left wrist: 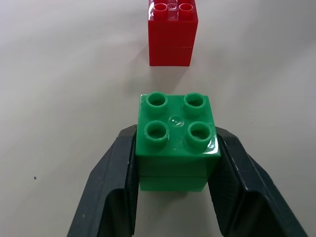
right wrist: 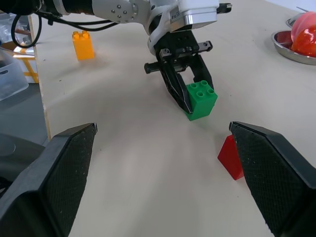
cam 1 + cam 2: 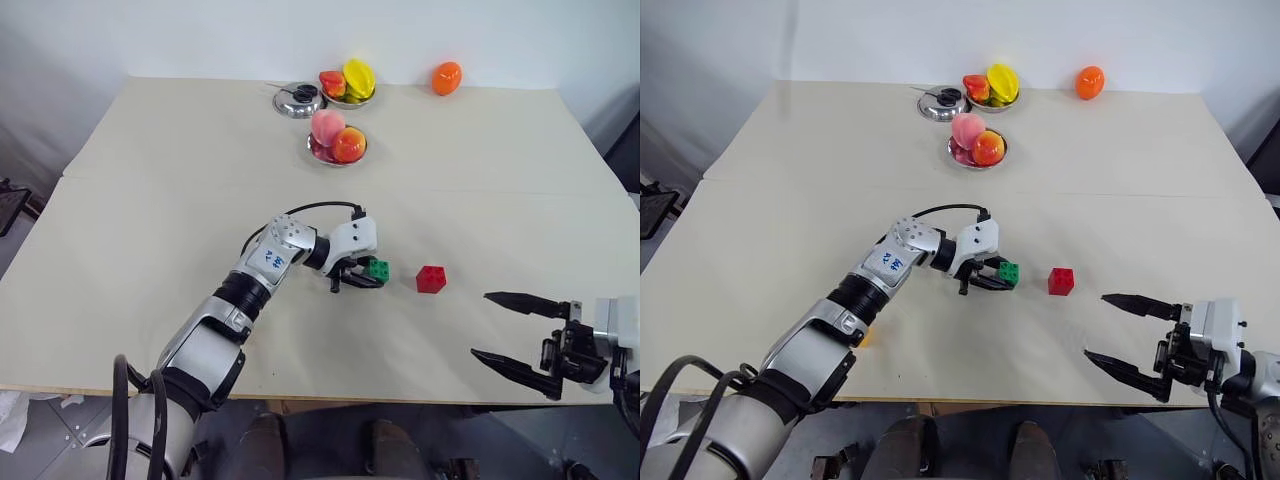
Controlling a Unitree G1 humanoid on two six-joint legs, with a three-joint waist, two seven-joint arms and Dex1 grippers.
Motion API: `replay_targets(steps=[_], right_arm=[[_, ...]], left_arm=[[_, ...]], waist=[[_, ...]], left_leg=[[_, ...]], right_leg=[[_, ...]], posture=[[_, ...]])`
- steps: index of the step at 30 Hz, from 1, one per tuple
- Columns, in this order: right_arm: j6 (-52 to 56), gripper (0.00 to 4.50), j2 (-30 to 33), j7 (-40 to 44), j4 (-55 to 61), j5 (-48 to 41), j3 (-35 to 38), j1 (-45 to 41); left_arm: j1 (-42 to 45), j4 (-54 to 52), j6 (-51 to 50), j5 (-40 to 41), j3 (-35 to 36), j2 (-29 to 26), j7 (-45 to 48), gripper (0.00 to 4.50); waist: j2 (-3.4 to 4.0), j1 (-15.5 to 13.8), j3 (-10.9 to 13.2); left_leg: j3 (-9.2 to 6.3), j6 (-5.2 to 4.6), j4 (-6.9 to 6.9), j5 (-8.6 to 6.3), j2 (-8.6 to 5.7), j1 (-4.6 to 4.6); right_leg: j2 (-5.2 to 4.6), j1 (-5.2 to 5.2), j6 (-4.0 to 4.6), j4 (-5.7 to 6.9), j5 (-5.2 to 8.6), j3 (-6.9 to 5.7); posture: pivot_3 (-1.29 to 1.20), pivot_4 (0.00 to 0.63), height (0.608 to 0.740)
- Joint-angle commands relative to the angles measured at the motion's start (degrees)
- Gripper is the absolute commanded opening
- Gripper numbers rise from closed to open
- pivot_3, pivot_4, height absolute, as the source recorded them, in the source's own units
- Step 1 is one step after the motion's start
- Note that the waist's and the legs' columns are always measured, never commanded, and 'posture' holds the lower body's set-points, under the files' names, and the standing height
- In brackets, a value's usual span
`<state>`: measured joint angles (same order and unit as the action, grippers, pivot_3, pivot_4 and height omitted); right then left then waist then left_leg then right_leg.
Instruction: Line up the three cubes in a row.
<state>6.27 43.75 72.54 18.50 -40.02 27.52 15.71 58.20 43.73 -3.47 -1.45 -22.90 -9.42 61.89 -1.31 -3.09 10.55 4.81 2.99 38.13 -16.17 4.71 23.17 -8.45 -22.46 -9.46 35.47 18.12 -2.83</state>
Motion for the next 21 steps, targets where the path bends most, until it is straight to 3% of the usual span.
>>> replay_targets(steps=[1, 4, 12, 16, 21], right_arm=[[-0.23, 4.50, -0.22, -0.46, 1.88, -1.14, 2.34, 1.16], [-0.24, 4.50, 0.09, -0.43, 1.53, -1.26, 2.65, 1.53], [0.51, 4.50, 1.07, -0.13, -1.12, -0.91, 1.13, -2.14], [0.86, 4.50, 1.26, 0.60, -2.19, -0.67, -0.08, -4.06], [1.61, 4.50, 1.20, 1.80, -4.27, -0.65, -3.05, -8.32]], left_arm=[[1.28, 2.55, 2.05, -0.80, 0.82, -0.08, 1.39, 1.51], [1.44, 3.22, 2.20, -0.38, 1.51, -0.43, 3.33, 1.51], [3.11, -1.58, -0.22, 3.58, 6.03, -4.06, 10.27, 4.14], [4.10, -3.94, 0.94, 5.78, 9.46, -7.91, 12.92, 4.14], [0.19, -10.93, 2.56, 16.44, 19.56, -16.92, 22.32, 4.14]], waist=[[0.00, 0.04, 0.00], [0.00, 0.13, 0.00], [0.00, 0.28, 0.00], [0.00, 0.25, 0.00], [0.01, 0.79, 0.01]], left_leg=[[0.00, 0.00, 0.00, 0.00, 0.00, 0.00], [0.00, 0.00, -0.01, 0.00, 0.00, 0.00], [0.01, 0.00, -0.03, 0.00, 0.01, 0.00], [0.02, 0.00, -0.05, 0.00, 0.00, 0.01], [0.01, 0.00, -0.07, 0.00, 0.02, 0.01]], right_leg=[[0.00, 0.00, 0.00, 0.00, 0.00, 0.00], [0.00, 0.00, 0.00, 0.01, 0.00, 0.00], [0.00, -0.04, 0.01, 0.03, 0.01, 0.00], [0.00, -0.05, 0.02, 0.04, 0.01, -0.01], [0.00, -0.06, 0.02, 0.08, 0.01, -0.01]], posture=[[0.00, 0.150, 0.740], [0.00, 0.150, 0.740], [0.00, 0.150, 0.740], [0.00, 0.150, 0.740], [0.00, 0.150, 0.740]])
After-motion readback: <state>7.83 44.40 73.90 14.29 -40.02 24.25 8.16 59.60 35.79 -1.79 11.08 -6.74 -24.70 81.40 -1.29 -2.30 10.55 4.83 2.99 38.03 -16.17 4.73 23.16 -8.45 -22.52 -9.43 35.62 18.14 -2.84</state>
